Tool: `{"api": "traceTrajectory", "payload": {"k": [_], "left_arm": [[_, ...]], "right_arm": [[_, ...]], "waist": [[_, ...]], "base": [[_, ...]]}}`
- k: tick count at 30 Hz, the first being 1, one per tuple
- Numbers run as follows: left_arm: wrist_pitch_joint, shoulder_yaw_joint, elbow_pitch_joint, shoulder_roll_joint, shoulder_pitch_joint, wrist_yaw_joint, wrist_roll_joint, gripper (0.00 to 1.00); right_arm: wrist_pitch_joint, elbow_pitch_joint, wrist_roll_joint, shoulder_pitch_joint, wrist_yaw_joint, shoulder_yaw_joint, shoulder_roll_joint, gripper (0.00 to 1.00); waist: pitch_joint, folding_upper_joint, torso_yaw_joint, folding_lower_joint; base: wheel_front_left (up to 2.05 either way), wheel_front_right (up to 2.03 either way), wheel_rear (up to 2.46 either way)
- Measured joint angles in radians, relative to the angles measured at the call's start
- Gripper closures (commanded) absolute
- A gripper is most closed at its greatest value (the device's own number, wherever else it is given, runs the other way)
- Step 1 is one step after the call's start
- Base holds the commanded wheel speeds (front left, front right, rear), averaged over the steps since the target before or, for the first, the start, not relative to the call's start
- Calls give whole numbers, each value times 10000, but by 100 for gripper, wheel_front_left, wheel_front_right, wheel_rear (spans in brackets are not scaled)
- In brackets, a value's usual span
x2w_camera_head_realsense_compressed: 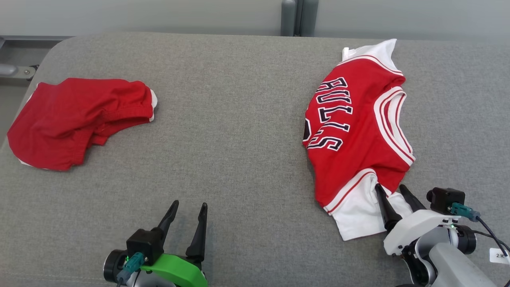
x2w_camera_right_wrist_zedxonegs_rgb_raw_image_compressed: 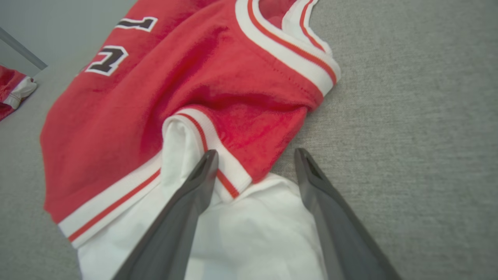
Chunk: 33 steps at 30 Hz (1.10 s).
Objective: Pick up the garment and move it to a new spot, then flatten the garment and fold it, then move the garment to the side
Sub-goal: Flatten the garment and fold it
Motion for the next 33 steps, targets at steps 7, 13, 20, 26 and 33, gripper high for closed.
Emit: {"api": "traceTrajectory", "payload": {"k": [7,13,20,26,33], "left_arm": [[0,-105,-8,0,-40,-4,13,0],[0,-150,31,0,-58,-6,12,0],[0,-146,75,0,-21,-8,-2,0],[0,-249,46,-2,33,-10,-79,0],[0,-608,12,-2,-71,-17,-184,0]], "right_arm": [[-27,165,23,-125,0,-15,104,100],[-25,253,276,-303,2,-299,173,100],[-12,-1361,-25,25,0,-2286,-487,100],[-12,-2456,-610,788,0,-4190,-644,100],[-12,-1490,-1712,1257,-4,-5156,-305,0]], "waist": [[112,0,-89,0],[161,0,-87,0],[-23,0,-168,0],[-163,0,-389,0],[-188,0,-498,0]], "base": [[0,0,0],[0,0,0],[0,0,0],[0,0,0],[0,0,0]]}}
